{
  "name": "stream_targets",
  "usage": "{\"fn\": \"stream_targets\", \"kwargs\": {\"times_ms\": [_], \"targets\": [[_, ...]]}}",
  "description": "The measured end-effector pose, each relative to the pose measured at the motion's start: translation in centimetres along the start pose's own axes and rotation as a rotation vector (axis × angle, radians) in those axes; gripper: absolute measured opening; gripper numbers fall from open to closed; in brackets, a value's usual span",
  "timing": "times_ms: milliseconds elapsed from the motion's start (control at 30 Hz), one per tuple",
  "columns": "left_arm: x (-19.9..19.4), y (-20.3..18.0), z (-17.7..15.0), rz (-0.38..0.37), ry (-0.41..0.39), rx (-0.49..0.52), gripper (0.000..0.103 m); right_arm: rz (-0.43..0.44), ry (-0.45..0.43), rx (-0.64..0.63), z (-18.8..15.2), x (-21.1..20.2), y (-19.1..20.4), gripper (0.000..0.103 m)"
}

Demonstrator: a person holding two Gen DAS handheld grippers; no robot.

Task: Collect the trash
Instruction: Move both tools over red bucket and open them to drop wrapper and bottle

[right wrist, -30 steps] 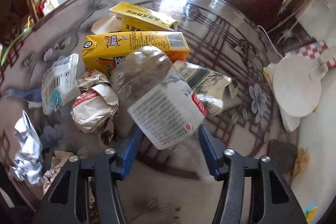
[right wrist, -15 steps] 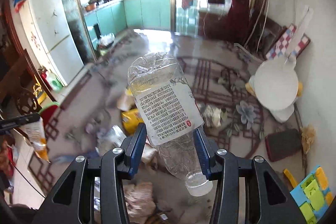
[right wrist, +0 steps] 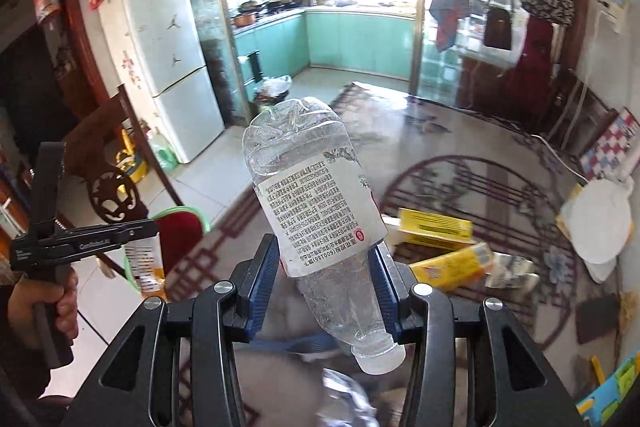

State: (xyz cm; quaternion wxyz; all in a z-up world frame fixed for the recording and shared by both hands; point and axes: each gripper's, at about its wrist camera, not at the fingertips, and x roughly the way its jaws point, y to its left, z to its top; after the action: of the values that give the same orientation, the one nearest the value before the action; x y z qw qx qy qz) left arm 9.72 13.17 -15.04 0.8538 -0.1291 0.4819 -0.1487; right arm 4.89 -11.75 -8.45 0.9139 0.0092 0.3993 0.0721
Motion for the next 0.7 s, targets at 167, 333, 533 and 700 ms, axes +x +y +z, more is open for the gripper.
{"fn": "stream_targets", "kwargs": {"times_ms": [167,333,533,700], "targets": [[-0.5,4.4,1.1,0.039,-0.007,-0.032,0.002,0.075,0.037,-0.017,0.7,3.3,5.7,0.044],[-0.4,8.5,2.1,0.086,-0.009,-0.054,0.002,0.150,0.090,0.002,1.0,7.8,10.0,0.044],[0.8,12.8,2.8,0.128,0.014,-0.092,0.002,0.232,0.165,0.002,1.1,13.0,15.6,0.044],[1.7,15.1,2.9,0.150,0.038,-0.096,0.002,0.272,0.239,0.009,0.5,17.4,19.1,0.044]]}}
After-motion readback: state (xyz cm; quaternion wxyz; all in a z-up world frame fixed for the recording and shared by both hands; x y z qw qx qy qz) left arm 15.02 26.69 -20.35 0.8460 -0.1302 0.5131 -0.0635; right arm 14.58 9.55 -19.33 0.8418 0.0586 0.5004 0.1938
